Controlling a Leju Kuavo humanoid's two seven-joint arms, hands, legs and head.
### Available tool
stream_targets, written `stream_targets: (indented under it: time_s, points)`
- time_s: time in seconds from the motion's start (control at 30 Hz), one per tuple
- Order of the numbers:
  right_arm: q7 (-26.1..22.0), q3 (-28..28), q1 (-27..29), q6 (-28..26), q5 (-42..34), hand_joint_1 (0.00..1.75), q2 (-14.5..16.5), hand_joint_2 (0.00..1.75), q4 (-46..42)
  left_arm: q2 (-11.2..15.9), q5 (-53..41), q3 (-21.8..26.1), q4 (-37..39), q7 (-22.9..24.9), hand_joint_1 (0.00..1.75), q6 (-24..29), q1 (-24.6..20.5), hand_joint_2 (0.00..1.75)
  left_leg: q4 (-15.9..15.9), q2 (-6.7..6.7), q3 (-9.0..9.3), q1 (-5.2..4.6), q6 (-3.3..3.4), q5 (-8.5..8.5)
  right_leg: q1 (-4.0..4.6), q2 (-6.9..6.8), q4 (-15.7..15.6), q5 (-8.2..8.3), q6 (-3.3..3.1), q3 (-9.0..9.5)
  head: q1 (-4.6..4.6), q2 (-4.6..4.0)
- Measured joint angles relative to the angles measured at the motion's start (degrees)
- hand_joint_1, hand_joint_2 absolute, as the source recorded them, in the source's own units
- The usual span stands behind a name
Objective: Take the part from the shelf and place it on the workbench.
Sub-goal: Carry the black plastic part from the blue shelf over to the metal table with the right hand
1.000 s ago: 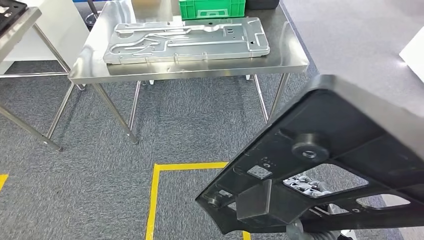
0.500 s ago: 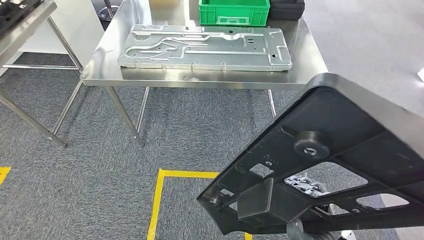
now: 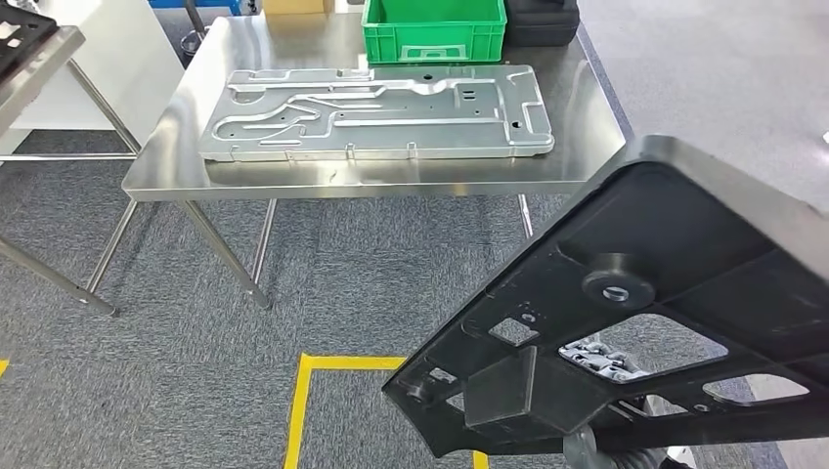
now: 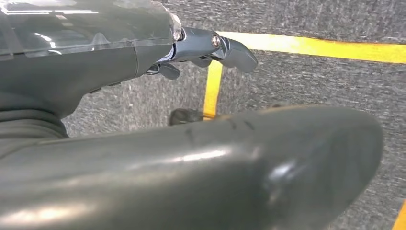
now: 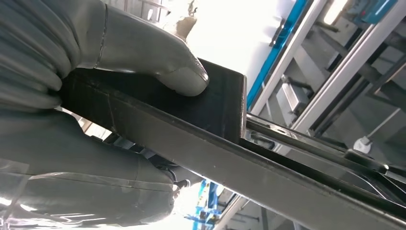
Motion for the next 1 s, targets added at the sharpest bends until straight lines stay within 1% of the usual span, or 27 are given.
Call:
stream_targets:
  time_s: [0.07, 0.1, 0.13, 0.17, 0.23, 0.27, 0.3, 0.33, 0.4, 0.43, 0.47, 0.5, 0.53, 0.57, 0.6, 0.63, 0.67, 0.7, 0.73, 0.77, 0.8, 0.83, 0.87, 0.9, 0.93, 0.97, 1.0]
  points:
    - [0.0, 0.0, -0.7, 0.2, -0.3, 1.71, 0.0, 1.75, 0.2, 0.0, 0.1, 0.3, 0.0, 0.0, 0.0, 0.1, 0.1, 0.0, -6.9, 0.0, 1.02, -0.3, 0.83, 5.93, 0.17, 0.02, -0.1, -1.22, 0.18, 1.59, 0.12, 0.0]
    - [0.0, -0.1, -1.0, 0.4, -0.4, 1.71, 0.0, 1.75, 0.2, 0.0, 0.1, 0.5, 0.0, 0.0, 0.0, 0.1, 0.1, 0.0, -9.5, 0.0, 1.41, -0.55, 1.24, 7.96, 0.17, 0.07, -0.1, -1.67, 0.37, 2.07, 0.19, 0.0]
    - [0.0, -0.1, -1.3, 0.5, -0.4, 1.71, 0.0, 1.75, 0.3, 0.1, 0.0, 0.7, 0.0, 0.0, 0.0, 0.1, 0.2, 0.0, -11.0, -0.02, 1.64, -0.83, 1.65, 9.32, 0.13, 0.12, -0.4, -2.03, 0.66, 2.37, 0.26, 0.0]
    - [0.0, -0.2, -1.5, 0.6, -0.5, 1.71, 0.1, 1.75, 0.3, 0.1, 0.0, 0.9, 0.0, 0.0, 0.0, 0.1, 0.2, 0.0, -11.6, -0.06, 1.67, -1.03, 1.96, 9.6, 0.1, 0.16, -0.4, -2.07, 1.03, 2.62, 0.32, 0.0]
    - [0.0, -0.3, -1.7, 0.8, -0.5, 1.71, 0.1, 1.75, 0.3, 0.0, -0.1, 1.2, 0.0, 0.0, 0.0, 0.2, 0.3, 0.0, -12.8, -0.21, 3.08, -0.91, 2.54, 9.79, 0.08, 0.17, 0.1, -1.73, 1.76, 3.09, 0.26, 0.0]
    - [0.0, -0.4, -1.9, 0.8, -0.5, 1.71, 0.1, 1.75, 0.3, 0.0, -0.2, 1.4, 0.0, 0.0, 0.0, 0.2, 0.3, 0.0, -13.5, -0.27, 4.02, -0.74, 2.8, 9.7, 0.09, 0.13, 1.4, -1.51, 2.02, 2.94, 0.34, 0.0]
    - [0.0, -0.5, -2.2, 0.8, -0.5, 1.71, 0.1, 1.75, 0.3, 0.0, -0.2, 1.5, 0.0, -0.1, 0.0, 0.2, 0.2, 0.0, -14.0, -0.3, 5.0, -0.55, 3.07, 9.58, 0.06, 0.1, 3.4, -1.69, 2.24, 2.07, 0.44, 0.0]
    - [0.0, -0.6, -2.4, 0.8, -0.5, 1.71, 0.1, 1.75, 0.3, -0.1, -0.2, 1.6, 0.0, -0.1, 0.0, 0.2, 0.1, 0.0, -14.4, -0.3, 5.68, -0.46, 3.26, 9.35, -0.06, 0.07, 6.2, -2.44, 2.45, 0.39, 0.52, 0.0]
    - [0.0, -0.7, -2.5, 0.6, -0.5, 1.71, 0.1, 1.75, 0.3, -0.1, -0.4, 1.9, 0.0, -0.1, 0.0, 0.2, 0.0, 0.0, -14.5, -0.38, 6.55, -0.46, 3.5, 8.58, -0.29, 0.05, 12.1, -5.21, 2.94, -4.17, 0.64, 0.0]
    - [0.0, -0.8, -2.5, 0.6, -0.5, 1.71, 0.1, 1.75, 0.3, -0.1, -0.5, 2.1, 0.0, -0.1, 0.0, 0.2, -0.1, 0.0, -14.5, -0.42, 7.03, -0.46, 3.45, 8.09, -0.41, 0.04, 13.7, -6.4, 3.13, -6.14, 0.65, 0.0]
    - [0.0, -0.8, -2.5, 0.5, -0.5, 1.71, 0.1, 1.75, 0.3, -0.1, -0.6, 2.3, 0.0, -0.1, 0.0, 0.2, 0.0, 0.0, -14.5, -0.46, 7.66, -0.45, 3.36, 7.55, -0.51, 0.01, 13.8, -6.57, 3.28, -7.36, 0.64, 0.0]
    - [0.0, -0.8, -2.5, 0.5, -0.5, 1.71, 0.1, 1.75, 0.3, -0.2, -0.7, 2.4, 0.0, -0.1, 0.0, 0.2, 0.0, 0.0, -14.5, -0.49, 8.45, -0.42, 3.21, 6.94, -0.58, -0.02, 12.2, -5.45, 3.38, -7.72, 0.64, 0.0]
    - [0.0, -0.9, -2.5, 0.4, -0.5, 1.71, 0.1, 1.75, 0.3, -0.2, -0.8, 2.6, 0.0, -0.1, 0.0, 0.2, 0.0, 0.0, -14.5, -0.51, 9.31, -0.4, 3.02, 6.29, -0.64, -0.06, 9.2, -2.94, 3.36, -7.32, 0.65, 0.0]
    - [0.0, -0.9, -2.5, 0.2, -0.5, 1.71, 0.1, 1.75, 0.3, -0.2, -0.9, 2.7, 0.0, -0.1, 0.0, 0.2, 0.1, 0.0, -14.5, -0.5, 10.04, -0.39, 2.78, 5.62, -0.64, -0.13, 5.8, 0.35, 3.21, -6.7, 0.67, 0.0]
    - [0.0, -1.0, -2.6, 0.1, -0.5, 1.71, 0.0, 1.75, 0.3, -0.3, -1.0, 2.8, 0.0, 0.0, 0.0, 0.2, 0.0, 0.0, -14.5, -0.54, 10.52, -0.41, 2.49, 5.05, -0.48, -0.23, 2.9, 2.71, 2.94, -6.25, 0.66, 0.0]
    - [0.0, -1.0, -2.6, 0.0, -0.5, 1.71, 0.0, 1.75, 0.3, -0.3, -1.2, 3.0, 0.0, 0.0, 0.0, 0.2, -0.1, 0.0, -14.5, -0.55, 10.64, -0.43, 2.14, 4.58, -0.3, -0.3, 1.1, 4.44, 2.54, -6.05, 0.6, 0.0]
    - [0.0, -1.1, -2.6, -0.1, -0.5, 1.71, 0.0, 1.75, 0.2, -0.4, -1.3, 3.1, 0.0, 0.0, 0.0, 0.2, -0.2, 0.0, -14.4, -0.54, 10.75, -0.44, 1.75, 4.32, -0.12, -0.28, 0.4, 5.06, 2.11, -6.1, 0.54, 0.0]
    - [0.0, -1.1, -2.7, -0.2, -0.6, 1.71, 0.0, 1.75, 0.2, -0.4, -1.3, 3.2, 0.0, 0.0, 0.0, 0.2, -0.3, 0.0, -14.5, -0.55, 10.96, -0.45, 1.34, 4.24, 0.03, -0.23, 0.1, 4.72, 1.66, -6.02, 0.47, 0.0]
    - [0.0, -1.1, -2.7, -0.2, -0.6, 1.71, 0.0, 1.75, 0.1, -0.4, -1.3, 3.2, 0.0, 0.0, 0.0, 0.2, -0.3, 0.0, -14.3, -0.48, 11.13, -0.43, 0.98, 4.14, -0.02, -0.11, -0.1, 4.74, 1.25, -5.62, 0.43, 0.0]
    - [0.0, -1.1, -2.7, -0.2, -0.6, 1.71, 0.0, 1.75, 0.0, -0.3, -1.4, 3.3, 0.0, 0.0, 0.0, 0.2, -0.3, 0.0, -13.4, -0.44, 11.18, -0.38, 0.73, 4.06, -0.1, -0.05, -0.4, 4.44, 0.83, -4.96, 0.4, 0.0]
    - [0.0, -1.1, -2.8, -0.2, -0.6, 1.71, 0.0, 1.75, -0.1, -0.4, -1.4, 3.3, 0.0, 0.0, 0.0, 0.2, -0.4, 0.0, -11.5, -0.42, 10.43, -0.31, 0.5, 3.63, -0.18, -0.07, -0.7, 4.11, 0.45, -4.2, 0.32, 0.0]
    - [0.0, -1.1, -2.9, -0.1, -0.6, 1.71, 0.0, 1.75, -0.1, -0.4, -1.4, 3.4, 0.0, 0.0, 0.0, 0.1, -0.4, 0.0, -8.5, -0.4, 8.8, -0.2, 0.27, 2.74, -0.28, -0.09, -0.9, 3.75, 0.2, -3.49, 0.24, 0.0]
    - [0.0, -1.1, -3.0, -0.1, -0.7, 1.71, 0.0, 1.75, -0.2, -0.4, -1.4, 3.4, 0.0, 0.0, 0.0, 0.1, -0.5, 0.0, -4.8, -0.39, 6.62, -0.08, 0.05, 1.45, -0.29, -0.15, -1.0, 3.3, 0.01, -2.88, 0.16, 0.0]
    - [0.0, -1.1, -3.1, -0.1, -0.7, 1.71, 0.0, 1.75, -0.1, -0.4, -1.4, 3.5, 0.0, 0.0, 0.0, 0.0, -0.5, 0.0, -1.1, -0.38, 4.07, 0.02, -0.18, -0.13, -0.28, -0.16, -1.0, 2.83, -0.04, -2.37, 0.1, 0.0]
    - [0.0, -1.1, -3.1, -0.1, -0.8, 1.71, -0.1, 1.75, -0.1, -0.4, -1.4, 3.6, 0.0, 0.0, 0.0, 0.0, -0.4, 0.0, 1.5, -0.37, 1.86, 0.11, -0.34, -1.32, -0.27, -0.12, -1.0, 2.32, -0.02, -1.8, 0.11, 0.0]
    - [0.0, -1.2, -3.1, -0.1, -0.9, 1.71, -0.1, 1.75, -0.1, -0.4, -1.5, 3.6, 0.0, 0.0, 0.0, 0.0, -0.3, 0.0, 2.5, -0.36, 0.37, 0.16, -0.42, -1.61, -0.27, -0.07, -1.0, 1.76, 0.03, -1.12, 0.11, 0.0]
    - [0.0, -1.2, -3.1, -0.1, -1.0, 1.71, -0.1, 1.75, -0.1, -0.4, -1.5, 3.7, 0.0, 0.0, 0.0, 0.0, -0.2, 0.0, 1.7, -0.36, -0.27, 0.19, -0.46, -0.67, -0.29, -0.02, -1.0, 1.17, 0.11, -0.31, 0.1, 0.0]
